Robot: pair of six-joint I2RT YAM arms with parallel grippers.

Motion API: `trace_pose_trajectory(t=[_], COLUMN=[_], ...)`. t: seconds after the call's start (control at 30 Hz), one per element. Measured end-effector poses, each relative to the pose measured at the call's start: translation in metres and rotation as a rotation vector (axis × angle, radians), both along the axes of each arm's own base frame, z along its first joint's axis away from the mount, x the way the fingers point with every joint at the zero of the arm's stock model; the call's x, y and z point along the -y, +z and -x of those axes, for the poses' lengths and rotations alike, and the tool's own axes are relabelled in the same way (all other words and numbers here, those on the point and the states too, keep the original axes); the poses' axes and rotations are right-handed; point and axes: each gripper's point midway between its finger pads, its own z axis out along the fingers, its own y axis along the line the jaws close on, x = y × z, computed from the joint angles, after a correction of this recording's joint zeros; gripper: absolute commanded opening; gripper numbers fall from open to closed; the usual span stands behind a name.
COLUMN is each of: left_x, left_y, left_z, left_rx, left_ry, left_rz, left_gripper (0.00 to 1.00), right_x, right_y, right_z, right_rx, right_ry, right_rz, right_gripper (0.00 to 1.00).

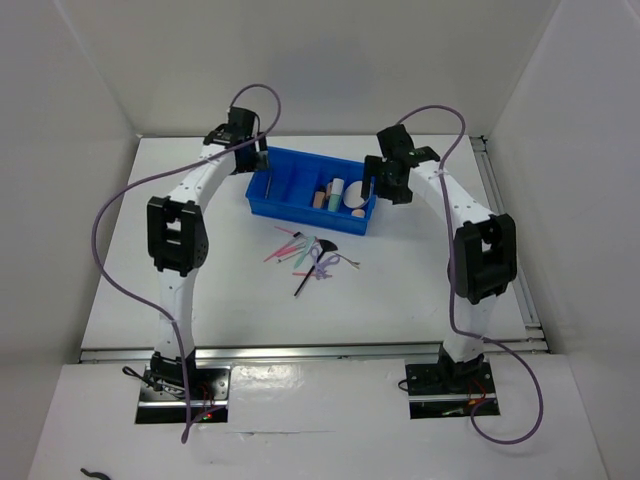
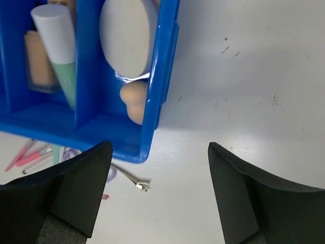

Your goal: Organize the makeup

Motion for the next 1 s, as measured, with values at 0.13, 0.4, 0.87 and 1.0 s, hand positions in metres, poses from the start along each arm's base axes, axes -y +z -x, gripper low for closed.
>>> trace_pose_trajectory(t=[0.13, 0.4, 0.87, 1.0], left_x=[-0.020, 0.010, 0.027, 0.015], left_y=[-0.006, -0.066, -0.045, -0.014], left_z=[-0.005, 0.027, 0.077, 0.084], left_rx=[-0.006, -0.138, -0.139, -0.094], left_ry=[0.026, -0.070, -0.098, -0.052], left_rz=[0.054, 0.159, 0.208, 0.140], left_gripper=[0.91, 0.78, 0.90, 0.91], right_x=[-0.001, -0.007, 0.025, 0.017], right_y=[-0.025, -0.068, -0.045, -0.014], right_z=[-0.008, -0.021, -0.090, -0.102], right_rx=[-0.050, -0.123, 0.000, 0.070], right_ry=[-0.020, -0.039, -0.106, -0.081], right_rz=[-0.008, -0.015, 0.005, -0.026], right_gripper=[0.84, 0.73, 0.93, 0.98])
